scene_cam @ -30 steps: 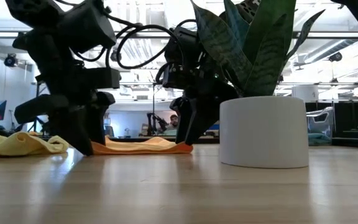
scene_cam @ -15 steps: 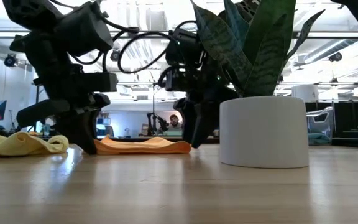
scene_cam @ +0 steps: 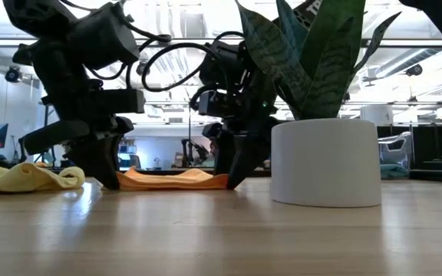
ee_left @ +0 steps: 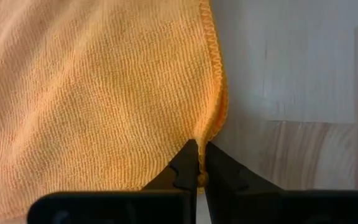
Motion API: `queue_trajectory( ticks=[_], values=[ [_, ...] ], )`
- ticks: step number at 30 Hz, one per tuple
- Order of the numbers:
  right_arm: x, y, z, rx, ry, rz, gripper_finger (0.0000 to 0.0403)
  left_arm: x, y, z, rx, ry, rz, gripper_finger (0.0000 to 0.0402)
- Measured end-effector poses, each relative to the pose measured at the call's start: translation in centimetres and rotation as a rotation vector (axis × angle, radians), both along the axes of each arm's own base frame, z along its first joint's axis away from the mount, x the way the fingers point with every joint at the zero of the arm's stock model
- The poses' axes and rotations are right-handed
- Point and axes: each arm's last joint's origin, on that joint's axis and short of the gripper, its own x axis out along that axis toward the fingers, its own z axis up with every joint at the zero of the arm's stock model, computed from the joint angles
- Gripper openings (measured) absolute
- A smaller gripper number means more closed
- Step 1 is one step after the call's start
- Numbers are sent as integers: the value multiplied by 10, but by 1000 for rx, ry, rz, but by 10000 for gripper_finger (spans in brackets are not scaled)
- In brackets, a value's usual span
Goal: Fold microfiber towels
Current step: Fold the orange microfiber cloth
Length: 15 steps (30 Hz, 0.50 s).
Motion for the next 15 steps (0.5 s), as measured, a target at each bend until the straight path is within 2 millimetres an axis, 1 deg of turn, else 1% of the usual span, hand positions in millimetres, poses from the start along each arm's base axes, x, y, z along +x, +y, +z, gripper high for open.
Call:
queue_trajectory(
  ticks=[3,5,8,9,13,15],
  values=[
    [-1,0,-1,16,13,-33,160,-1,0,8,0,-36,10,0],
    [-1,1,-1,27,18,-58,117,-1,0,13,-8,-66,25,0],
    [1,1,0,38,14,-95,42,-5,1,18,-9,-74,34,0],
    [2,0,2,42,18,-110,26,-5,2,20,-13,-80,37,0],
    [4,1,13,46,77,-136,15,-5,-2,29,-92,-121,38,0],
    [4,2,23,47,114,-134,14,-4,-6,36,-143,-150,37,0]
  ],
)
